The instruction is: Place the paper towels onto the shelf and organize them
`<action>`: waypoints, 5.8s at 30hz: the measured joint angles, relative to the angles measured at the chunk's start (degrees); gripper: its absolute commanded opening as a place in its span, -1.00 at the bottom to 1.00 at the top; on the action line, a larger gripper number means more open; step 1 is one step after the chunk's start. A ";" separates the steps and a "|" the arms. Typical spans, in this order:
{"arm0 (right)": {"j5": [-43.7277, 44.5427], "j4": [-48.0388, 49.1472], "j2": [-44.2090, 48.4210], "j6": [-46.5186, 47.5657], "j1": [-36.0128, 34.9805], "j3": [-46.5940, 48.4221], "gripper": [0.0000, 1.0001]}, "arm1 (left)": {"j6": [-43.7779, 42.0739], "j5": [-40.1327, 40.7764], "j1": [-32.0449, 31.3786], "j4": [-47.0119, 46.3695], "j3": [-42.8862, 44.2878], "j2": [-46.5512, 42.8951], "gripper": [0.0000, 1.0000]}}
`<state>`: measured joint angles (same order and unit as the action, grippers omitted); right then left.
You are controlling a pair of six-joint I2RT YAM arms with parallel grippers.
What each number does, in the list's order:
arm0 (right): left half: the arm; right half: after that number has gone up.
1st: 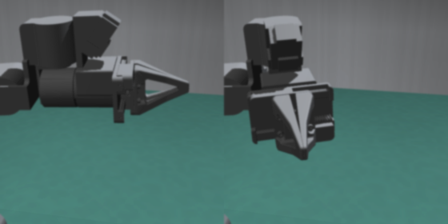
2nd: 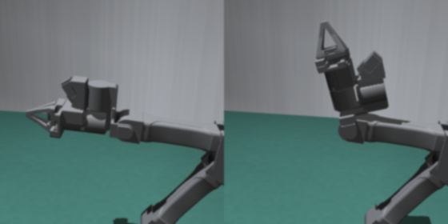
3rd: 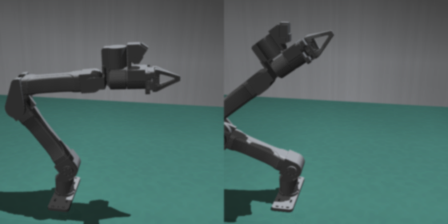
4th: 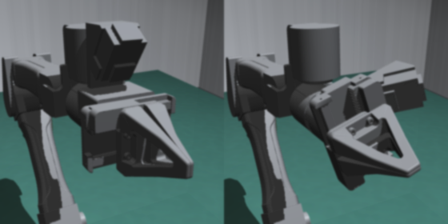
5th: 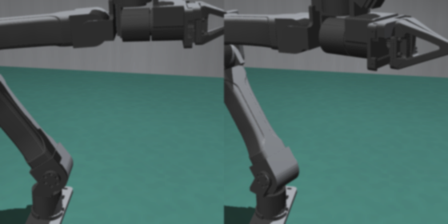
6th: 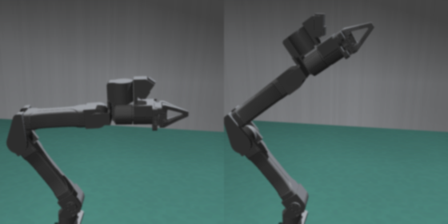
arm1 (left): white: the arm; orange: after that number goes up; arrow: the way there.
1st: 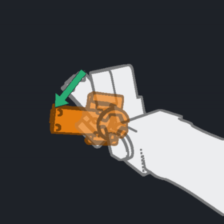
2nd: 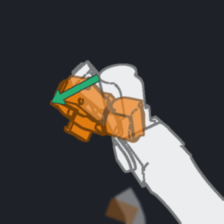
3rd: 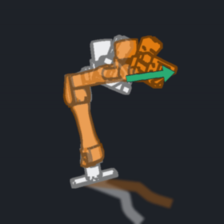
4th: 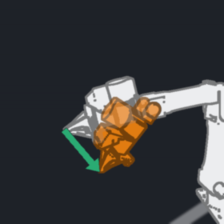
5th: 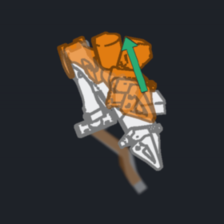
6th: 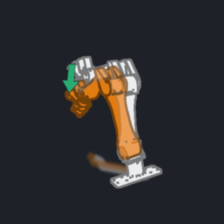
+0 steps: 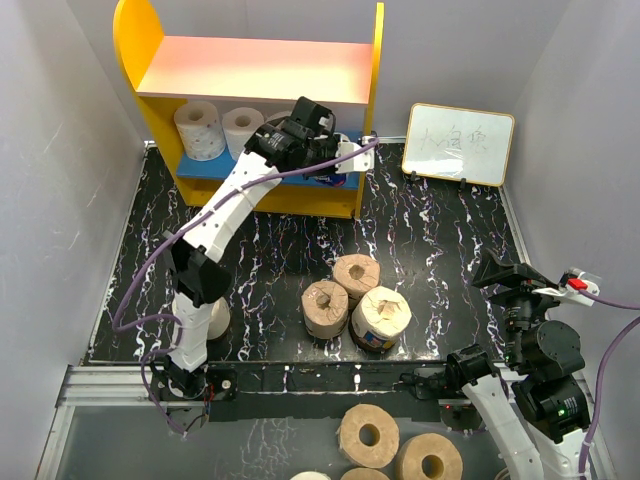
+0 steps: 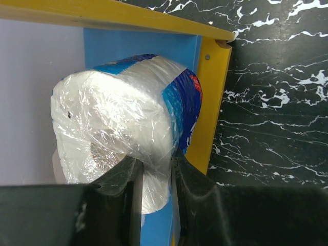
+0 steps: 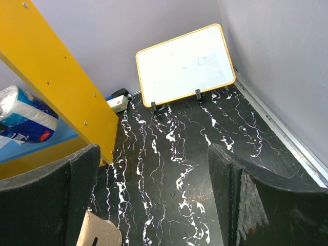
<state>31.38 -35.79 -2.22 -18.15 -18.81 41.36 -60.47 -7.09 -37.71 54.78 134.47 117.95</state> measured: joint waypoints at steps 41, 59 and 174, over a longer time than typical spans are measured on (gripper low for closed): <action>0.17 0.00 0.68 -0.02 0.00 -0.02 0.68 | 1.68 6.84 -1.01 -27.78 -17.75 -5.01 0.97; -1.16 0.07 -1.07 0.04 -0.22 0.00 0.68 | 8.55 2.99 2.84 17.75 -54.55 -67.98 0.97; 0.39 0.02 -0.02 -0.39 -0.22 -0.02 0.68 | -23.89 20.63 5.38 15.45 -6.10 -30.42 -1.00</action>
<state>31.77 -35.77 -2.24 -18.55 -19.03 41.34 -84.36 13.54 -32.34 70.24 128.38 87.53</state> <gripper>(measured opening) 0.842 0.114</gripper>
